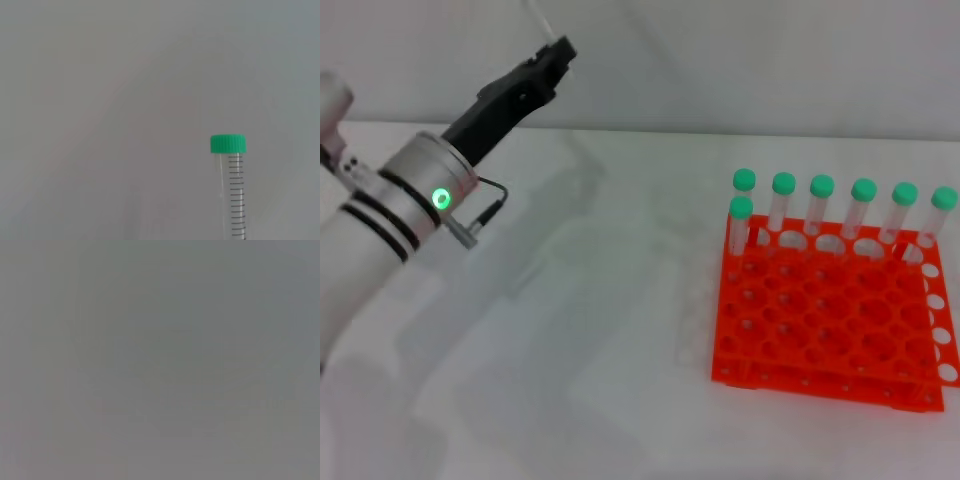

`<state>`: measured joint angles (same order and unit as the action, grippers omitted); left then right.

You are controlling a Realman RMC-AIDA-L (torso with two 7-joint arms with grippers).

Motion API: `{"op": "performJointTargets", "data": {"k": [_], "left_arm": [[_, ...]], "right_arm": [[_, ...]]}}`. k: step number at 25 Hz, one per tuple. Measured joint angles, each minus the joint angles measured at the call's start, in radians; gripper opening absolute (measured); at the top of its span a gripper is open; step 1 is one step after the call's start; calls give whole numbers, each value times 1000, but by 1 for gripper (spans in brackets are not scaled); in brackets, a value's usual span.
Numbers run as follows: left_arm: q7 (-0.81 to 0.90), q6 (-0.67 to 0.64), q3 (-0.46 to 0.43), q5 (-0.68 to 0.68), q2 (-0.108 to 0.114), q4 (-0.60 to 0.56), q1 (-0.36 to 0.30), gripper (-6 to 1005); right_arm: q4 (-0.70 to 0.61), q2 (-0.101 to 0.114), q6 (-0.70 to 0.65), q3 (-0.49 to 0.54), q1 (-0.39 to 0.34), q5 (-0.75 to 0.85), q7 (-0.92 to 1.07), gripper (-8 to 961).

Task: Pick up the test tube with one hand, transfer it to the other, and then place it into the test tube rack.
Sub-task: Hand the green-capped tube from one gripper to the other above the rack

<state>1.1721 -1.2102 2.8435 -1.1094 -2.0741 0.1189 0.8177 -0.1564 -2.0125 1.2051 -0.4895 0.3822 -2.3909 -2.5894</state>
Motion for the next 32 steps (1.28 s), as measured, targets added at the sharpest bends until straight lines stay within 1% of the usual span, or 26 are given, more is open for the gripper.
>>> {"op": "performJointTargets", "data": {"k": [2,4,6,7,8,11,13,14,15,17,18,20,22,25,26,32], "left_arm": [[-110,-67,0,-32,-2,-57,-27,201],[-231,-108,0,20,-3,-114,-28,201],[-293,-110,0,86,-6,-153,-7,201],[-293,-110,0,86,-6,-153,-7,202],[-316,-106,1,120,-8,-170,7,202],[-367,-81,1,199,-12,-229,51,202],[-378,-69,1,220,-12,-247,63,202],[-397,-47,0,241,-13,-267,79,203],[-428,5,0,274,-15,-299,110,203],[-439,41,0,303,-16,-318,132,203],[-443,58,0,320,-17,-327,144,203],[-468,86,-1,355,-18,-351,165,203],[-504,105,-2,377,-19,-374,174,204],[-559,132,-2,401,-20,-406,181,204],[-575,141,-2,417,-20,-416,185,204],[-582,169,-3,471,-22,-430,202,205]], "right_arm": [[6,0,-1,1,0,-24,24,795],[10,4,-3,1,-1,-35,79,793],[4,9,-4,-10,-7,-30,132,792],[-4,15,-3,-27,-13,-27,169,792],[-12,19,-1,-42,-20,-23,191,791],[-85,39,21,-129,-60,19,320,790],[-151,58,65,-185,-89,84,417,789],[-189,76,111,-210,-99,136,469,788],[-211,87,144,-224,-104,169,500,788],[-252,115,260,-236,-106,272,563,787],[-278,135,345,-236,-99,346,598,786],[-298,144,396,-236,-88,398,621,785],[-326,146,433,-236,-71,452,644,784],[-354,133,459,-241,-37,497,672,782],[-354,133,459,-241,-37,497,672,782],[-379,129,481,-269,10,529,697,779]]}}
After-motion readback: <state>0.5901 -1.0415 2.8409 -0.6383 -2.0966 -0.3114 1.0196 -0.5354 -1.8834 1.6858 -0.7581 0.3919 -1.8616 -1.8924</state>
